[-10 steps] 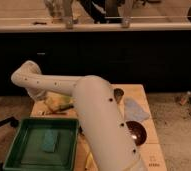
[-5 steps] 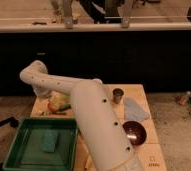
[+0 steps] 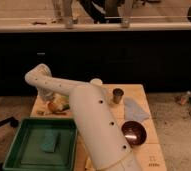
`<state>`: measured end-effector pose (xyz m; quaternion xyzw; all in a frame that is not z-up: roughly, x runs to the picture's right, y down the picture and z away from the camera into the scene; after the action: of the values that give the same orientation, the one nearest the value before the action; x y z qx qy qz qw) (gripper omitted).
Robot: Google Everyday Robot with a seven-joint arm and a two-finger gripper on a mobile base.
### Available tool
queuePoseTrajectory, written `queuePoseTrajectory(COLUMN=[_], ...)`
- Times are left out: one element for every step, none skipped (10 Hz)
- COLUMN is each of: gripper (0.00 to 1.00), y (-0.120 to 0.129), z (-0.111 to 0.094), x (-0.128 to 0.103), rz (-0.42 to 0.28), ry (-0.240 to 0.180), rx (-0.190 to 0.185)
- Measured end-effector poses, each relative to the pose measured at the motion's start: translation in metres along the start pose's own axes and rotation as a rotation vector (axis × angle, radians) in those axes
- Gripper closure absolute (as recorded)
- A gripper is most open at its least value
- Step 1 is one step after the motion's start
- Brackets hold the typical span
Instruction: Place apple in plastic cup
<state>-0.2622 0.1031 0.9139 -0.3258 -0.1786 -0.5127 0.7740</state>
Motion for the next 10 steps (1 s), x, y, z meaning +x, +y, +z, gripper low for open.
queuePoseTrajectory(gripper=[0.24,0.3,0.43,0.54,0.63,0.72,0.84,0.94,0.99,1.0], y=[0.0,0.001,0.001,0.001,0.001,0.001,0.003,0.003,0.004,0.005], z=[0.001,0.002,0.003,0.003,0.003,0.003,0.002,0.0,-0.004,-0.01], x=[0.0,0.001,0.001,0.001,0.0,0.0,0.0,0.0,0.0,0.0], rz=[-0.005,-0.007,-0.011,-0.015,-0.019,-0.019,-0.019,-0.017,-0.014,-0.012], ry=[-0.004,-0.007,-0.01,-0.013,-0.017,-0.017,-0.017,-0.014,-0.009,-0.002], rx=[-0.001,0.0,0.001,0.003,0.01,0.016,0.017,0.025,0.03,0.038])
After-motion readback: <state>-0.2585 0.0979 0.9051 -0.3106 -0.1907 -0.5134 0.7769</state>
